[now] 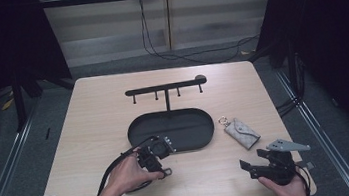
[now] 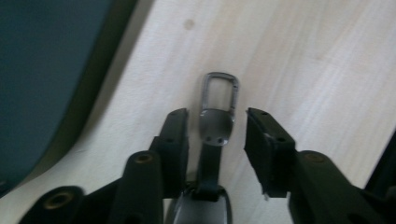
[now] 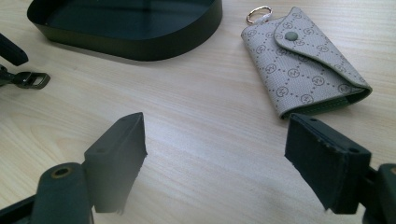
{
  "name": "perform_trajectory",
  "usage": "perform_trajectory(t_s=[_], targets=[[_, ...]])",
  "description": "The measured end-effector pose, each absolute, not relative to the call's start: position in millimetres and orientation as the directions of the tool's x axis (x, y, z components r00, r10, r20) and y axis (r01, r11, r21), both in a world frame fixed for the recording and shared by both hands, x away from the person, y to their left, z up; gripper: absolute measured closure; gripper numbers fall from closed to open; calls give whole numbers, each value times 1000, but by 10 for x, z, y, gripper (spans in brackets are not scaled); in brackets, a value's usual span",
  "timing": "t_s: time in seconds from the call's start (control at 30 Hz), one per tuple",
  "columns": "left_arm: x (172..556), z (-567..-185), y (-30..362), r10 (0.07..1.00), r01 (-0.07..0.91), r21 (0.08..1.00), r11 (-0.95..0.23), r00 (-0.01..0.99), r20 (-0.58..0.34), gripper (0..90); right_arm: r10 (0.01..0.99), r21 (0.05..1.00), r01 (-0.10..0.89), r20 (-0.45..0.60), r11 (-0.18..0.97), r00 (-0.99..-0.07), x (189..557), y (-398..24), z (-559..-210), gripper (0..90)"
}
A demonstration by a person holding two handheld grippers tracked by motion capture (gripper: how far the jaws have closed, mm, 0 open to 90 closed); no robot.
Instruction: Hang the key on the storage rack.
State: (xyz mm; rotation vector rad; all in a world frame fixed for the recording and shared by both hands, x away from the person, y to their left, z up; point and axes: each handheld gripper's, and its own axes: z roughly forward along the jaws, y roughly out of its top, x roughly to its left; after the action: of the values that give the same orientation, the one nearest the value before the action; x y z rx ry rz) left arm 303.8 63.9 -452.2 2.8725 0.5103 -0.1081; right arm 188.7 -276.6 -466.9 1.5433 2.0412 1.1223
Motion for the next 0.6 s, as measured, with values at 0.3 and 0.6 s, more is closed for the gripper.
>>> perform_trajectory(t_s=[0.3,0.6], targets=[[3058,-4581,575,313,326,167,-930,944,-103,692,919,755,649,184,95,-348,1890,-2768,-4672,207],[3038,-4637,517,294,302,134,-944,953,-77,697,921,753,652,185,91,-343,1893,-2767,-4675,207]])
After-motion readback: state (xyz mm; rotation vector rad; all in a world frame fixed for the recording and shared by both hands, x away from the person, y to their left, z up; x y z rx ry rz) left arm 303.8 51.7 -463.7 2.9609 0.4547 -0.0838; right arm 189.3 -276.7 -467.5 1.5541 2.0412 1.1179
